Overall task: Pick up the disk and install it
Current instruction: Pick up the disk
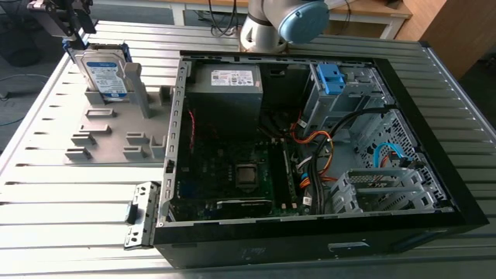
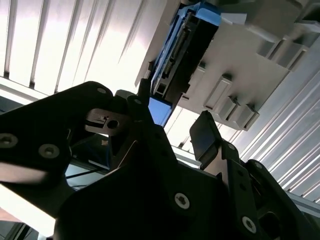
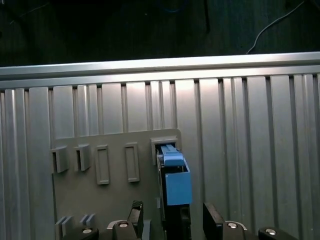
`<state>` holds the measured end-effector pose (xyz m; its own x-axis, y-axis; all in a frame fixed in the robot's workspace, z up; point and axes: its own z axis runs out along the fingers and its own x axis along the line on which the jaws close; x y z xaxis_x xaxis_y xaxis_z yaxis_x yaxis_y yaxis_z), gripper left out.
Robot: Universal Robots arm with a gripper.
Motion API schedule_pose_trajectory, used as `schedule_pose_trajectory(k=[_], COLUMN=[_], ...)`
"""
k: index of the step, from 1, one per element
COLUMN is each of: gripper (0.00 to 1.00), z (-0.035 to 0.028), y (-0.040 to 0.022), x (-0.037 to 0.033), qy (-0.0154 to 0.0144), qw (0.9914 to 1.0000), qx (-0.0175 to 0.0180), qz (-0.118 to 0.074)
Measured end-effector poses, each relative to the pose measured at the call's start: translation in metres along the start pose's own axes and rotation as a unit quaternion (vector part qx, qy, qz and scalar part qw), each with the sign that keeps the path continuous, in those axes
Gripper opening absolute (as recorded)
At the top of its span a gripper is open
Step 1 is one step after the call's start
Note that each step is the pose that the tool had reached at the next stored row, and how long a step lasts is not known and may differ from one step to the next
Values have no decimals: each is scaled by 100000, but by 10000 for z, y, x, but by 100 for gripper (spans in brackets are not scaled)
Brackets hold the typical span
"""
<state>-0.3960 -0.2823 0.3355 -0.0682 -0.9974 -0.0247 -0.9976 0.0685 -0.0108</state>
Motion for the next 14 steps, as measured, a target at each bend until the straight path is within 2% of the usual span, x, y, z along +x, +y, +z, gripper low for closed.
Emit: schedule_pose_trajectory(k=[3,10,14], gripper=[58,58,58], z=[32,161,221], y=[24,42,59], x=[-17,-103,-101], qy=[-7,-10,-35], qw=[99997,99992,99943], qx=[-18,-33,-83], qz=[-753,-1267,-3364])
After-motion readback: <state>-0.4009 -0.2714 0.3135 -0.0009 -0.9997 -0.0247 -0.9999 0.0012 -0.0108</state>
